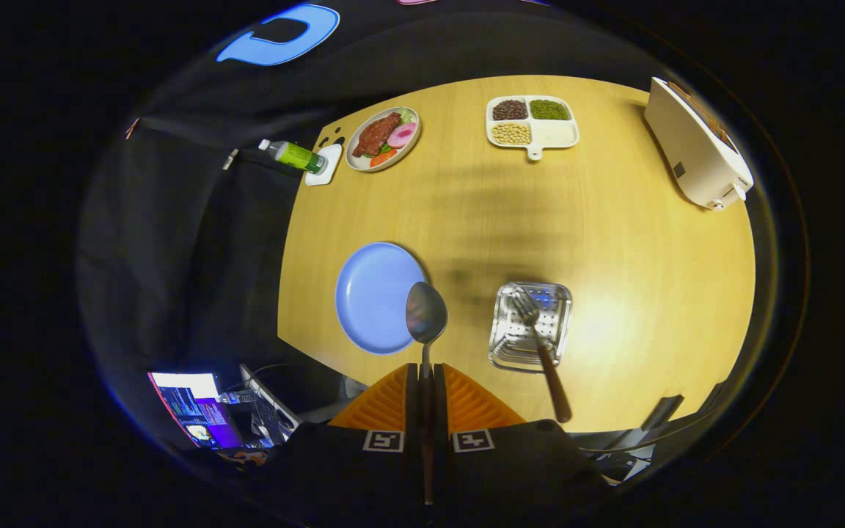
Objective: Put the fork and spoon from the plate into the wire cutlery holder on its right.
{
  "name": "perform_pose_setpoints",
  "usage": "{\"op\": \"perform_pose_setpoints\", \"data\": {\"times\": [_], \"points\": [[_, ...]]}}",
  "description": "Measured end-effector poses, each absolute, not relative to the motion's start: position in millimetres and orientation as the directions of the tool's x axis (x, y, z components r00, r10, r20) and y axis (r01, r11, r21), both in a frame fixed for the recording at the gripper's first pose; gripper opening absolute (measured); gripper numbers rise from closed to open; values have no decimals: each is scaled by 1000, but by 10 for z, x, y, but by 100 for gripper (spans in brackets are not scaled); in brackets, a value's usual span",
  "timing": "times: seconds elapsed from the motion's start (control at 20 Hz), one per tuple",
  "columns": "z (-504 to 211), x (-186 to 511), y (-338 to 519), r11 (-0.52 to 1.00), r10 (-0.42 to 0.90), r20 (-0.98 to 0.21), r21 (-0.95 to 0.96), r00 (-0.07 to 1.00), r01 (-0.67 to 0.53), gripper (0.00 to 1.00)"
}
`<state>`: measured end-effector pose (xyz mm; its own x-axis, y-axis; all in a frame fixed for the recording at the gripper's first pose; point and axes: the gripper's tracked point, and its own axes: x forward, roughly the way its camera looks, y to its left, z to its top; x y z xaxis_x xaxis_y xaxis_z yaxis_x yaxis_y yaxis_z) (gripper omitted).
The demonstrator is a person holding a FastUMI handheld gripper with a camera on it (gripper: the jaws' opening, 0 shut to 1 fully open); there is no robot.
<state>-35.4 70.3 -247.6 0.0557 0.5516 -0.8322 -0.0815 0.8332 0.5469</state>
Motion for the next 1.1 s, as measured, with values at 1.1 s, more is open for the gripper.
{"op": "perform_pose_setpoints", "data": {"times": [1.1], "points": [[-3495, -231, 401, 942, 311, -917, 332, -249, -50, 10]]}}
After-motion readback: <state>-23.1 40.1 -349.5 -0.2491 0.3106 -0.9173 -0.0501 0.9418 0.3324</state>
